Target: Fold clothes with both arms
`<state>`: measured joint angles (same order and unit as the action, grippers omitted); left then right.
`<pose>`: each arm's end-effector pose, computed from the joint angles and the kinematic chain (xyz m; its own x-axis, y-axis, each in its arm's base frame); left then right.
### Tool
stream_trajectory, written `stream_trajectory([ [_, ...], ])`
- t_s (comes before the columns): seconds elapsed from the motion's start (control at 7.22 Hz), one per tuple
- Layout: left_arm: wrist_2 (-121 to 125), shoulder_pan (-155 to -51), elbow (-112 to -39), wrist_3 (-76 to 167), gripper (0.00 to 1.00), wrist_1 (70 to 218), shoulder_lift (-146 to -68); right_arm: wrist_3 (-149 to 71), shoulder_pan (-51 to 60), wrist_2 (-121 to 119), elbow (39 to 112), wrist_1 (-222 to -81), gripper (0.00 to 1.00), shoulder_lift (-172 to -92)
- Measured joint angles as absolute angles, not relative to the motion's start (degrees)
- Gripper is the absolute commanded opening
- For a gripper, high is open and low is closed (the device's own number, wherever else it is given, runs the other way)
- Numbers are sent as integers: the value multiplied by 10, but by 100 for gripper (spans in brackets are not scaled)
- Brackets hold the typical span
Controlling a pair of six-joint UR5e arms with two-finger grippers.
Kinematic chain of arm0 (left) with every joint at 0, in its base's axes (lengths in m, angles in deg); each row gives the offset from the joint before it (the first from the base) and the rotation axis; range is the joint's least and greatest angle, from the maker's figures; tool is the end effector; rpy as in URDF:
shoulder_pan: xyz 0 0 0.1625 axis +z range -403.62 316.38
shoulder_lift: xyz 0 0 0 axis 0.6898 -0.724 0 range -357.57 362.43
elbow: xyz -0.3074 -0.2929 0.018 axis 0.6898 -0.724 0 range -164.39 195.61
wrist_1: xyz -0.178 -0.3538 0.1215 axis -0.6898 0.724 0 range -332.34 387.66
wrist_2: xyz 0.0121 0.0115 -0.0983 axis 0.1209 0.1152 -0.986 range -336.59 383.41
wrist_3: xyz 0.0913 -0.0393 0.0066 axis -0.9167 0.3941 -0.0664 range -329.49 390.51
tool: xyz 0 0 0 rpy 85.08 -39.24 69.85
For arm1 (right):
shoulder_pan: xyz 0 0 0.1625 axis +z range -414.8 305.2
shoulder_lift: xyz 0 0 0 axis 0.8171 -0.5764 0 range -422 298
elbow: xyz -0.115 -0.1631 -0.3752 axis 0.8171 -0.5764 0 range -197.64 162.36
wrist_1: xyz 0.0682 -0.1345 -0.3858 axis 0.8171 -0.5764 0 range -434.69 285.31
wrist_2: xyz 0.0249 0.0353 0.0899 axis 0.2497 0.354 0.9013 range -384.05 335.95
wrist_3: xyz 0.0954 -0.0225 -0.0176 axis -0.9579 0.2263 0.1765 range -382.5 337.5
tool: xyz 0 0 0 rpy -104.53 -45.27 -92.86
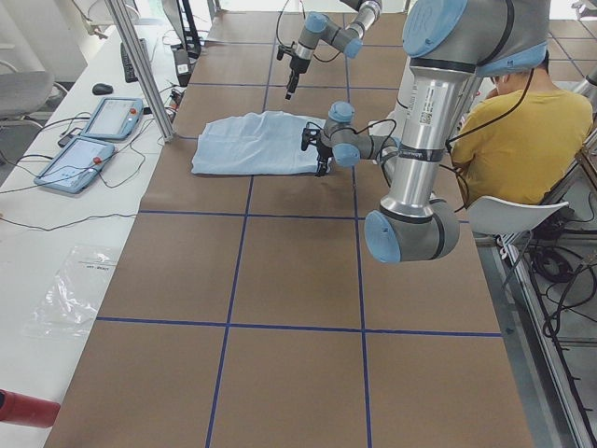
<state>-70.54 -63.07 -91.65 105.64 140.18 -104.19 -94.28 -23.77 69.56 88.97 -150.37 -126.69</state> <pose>0.5096 -0.3142 0.3230 0.5756 0.0682 -0.8149 0.1348 0.9750 0.1768 -0.4586 -0.4241 0.2570 0.5992 -0.0038 0.8006 -0.2972 0.9275 0.2268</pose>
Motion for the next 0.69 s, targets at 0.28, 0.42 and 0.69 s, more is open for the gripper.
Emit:
stream_trajectory([
  [0.28, -705, -621, -916, 1057, 66, 1402, -1043, -943, -238, 696, 890, -1504, 100, -1267],
  [0.42, -705, -619, -916, 1057, 66, 1402, -1043, -943, -239, 696, 890, -1504, 100, -1267],
  [0.69, -705, -613, -915, 1057, 7, 1402, -1044, -943, -240, 696, 889, -1504, 100, -1267],
])
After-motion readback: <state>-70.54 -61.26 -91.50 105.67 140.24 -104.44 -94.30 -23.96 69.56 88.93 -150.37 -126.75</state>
